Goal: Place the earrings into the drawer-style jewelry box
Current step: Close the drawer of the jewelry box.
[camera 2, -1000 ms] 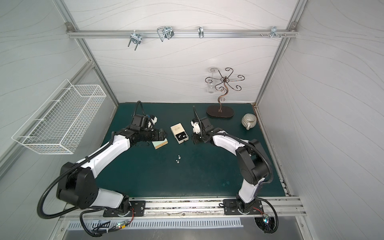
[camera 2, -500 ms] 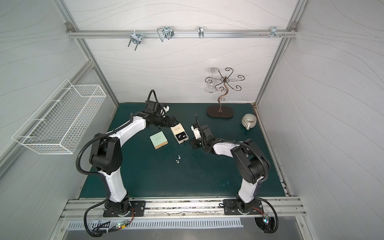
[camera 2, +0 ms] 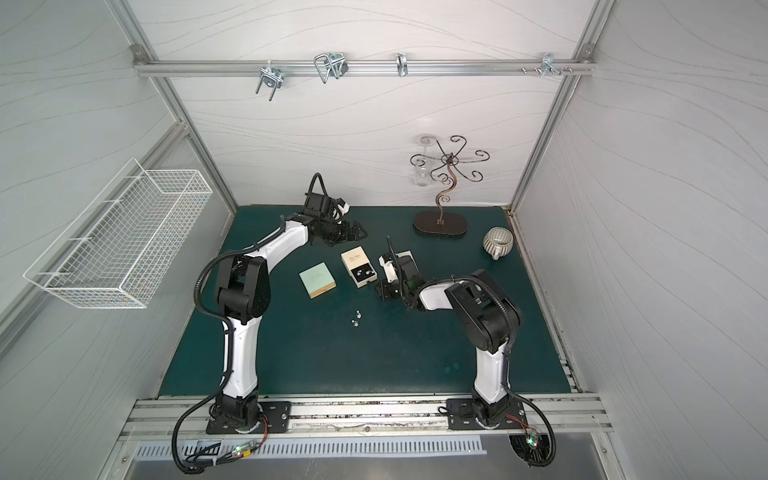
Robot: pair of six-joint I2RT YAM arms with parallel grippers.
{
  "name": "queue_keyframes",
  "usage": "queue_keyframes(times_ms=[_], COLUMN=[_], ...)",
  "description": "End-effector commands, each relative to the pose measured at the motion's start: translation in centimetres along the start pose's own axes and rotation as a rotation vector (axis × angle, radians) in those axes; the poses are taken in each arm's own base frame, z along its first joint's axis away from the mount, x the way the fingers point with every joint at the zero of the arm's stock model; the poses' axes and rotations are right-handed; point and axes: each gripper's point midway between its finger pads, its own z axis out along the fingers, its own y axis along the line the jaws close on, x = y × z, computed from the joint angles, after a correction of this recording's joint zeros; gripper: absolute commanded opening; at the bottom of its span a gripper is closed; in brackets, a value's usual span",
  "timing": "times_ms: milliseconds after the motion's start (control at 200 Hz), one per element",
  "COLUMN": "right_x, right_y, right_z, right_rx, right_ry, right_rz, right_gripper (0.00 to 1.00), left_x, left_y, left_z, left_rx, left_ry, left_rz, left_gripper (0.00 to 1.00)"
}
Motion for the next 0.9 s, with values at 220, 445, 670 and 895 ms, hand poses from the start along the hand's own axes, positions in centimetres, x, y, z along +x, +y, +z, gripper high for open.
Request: queue_keyframes(times_ms=[220, 445, 670, 895], right_x=[-1.0, -1.0, -1.2, -1.4], right_y=[1.5, 1.8, 1.9, 2.1], right_z=[1.7, 2.3, 2.8, 3.4], right_rx=[-0.041, -0.043, -0.045, -0.053], right_ry=[-0.010, -0.009, -0.011, -0.011], right_rz=[-0.007, -0.004, 0.005, 0.012], right_gripper=[0.26, 0.26, 0.25, 0.25], left_x=[-1.2, -0.6, 0.2, 0.4], left_y=[-0.6, -0.2, 0.1, 0.1], left_z=[1.7, 2.4, 3.1, 3.4], left_rx=[0.089, 0.097, 0.105, 0.115], left_ry=[-0.014, 0.007, 0.033, 0.045], left_rz=[-0.031, -0.039, -0.043, -0.033], left_gripper=[0.99, 0.99, 0.99, 0.99])
